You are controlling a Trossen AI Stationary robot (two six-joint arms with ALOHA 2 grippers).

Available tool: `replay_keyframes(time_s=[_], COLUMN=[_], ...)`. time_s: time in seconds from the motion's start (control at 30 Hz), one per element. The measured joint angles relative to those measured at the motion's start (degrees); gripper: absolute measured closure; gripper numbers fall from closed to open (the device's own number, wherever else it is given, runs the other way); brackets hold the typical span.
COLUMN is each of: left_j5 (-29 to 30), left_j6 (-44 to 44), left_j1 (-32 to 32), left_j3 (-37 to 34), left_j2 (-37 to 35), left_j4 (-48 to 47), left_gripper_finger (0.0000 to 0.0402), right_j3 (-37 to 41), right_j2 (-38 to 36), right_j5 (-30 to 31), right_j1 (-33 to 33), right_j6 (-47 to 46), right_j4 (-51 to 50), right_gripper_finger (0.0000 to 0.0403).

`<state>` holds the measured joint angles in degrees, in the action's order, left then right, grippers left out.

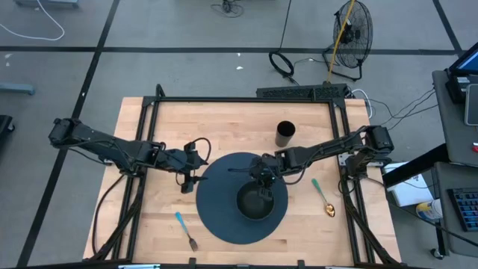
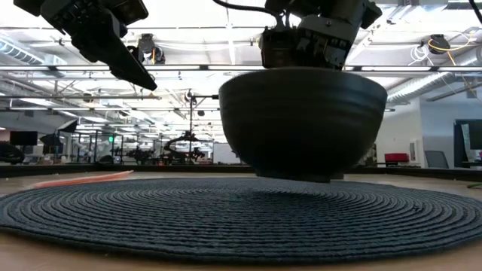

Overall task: Pick & Place Utensil
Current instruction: Put the black bowl on the left of the blue mat

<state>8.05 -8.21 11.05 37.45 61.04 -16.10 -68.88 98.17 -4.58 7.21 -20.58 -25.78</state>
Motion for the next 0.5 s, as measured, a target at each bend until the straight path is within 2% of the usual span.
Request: replay_keyframes(time_s=[0.13,0.5], left_j5=[0.04,-0.03], left_j6=[-0.58,-0.94], left_j1=[-0.02,-0.02], left_j3=[0.0,0.0], left_j2=[0.0,0.0], left_j4=[0.04,0.08], left_gripper_finger=[0.0133,0.0133], right_j3=[0.0,0.0], right_j2=[0.0,0.0], right_j5=[0.34,0.54], right_j1=[-0.03,-1.03], right_j6=[0.02,0.22], right_j4=[1.38,2.09], right_gripper_finger=[0.0385,0.0311])
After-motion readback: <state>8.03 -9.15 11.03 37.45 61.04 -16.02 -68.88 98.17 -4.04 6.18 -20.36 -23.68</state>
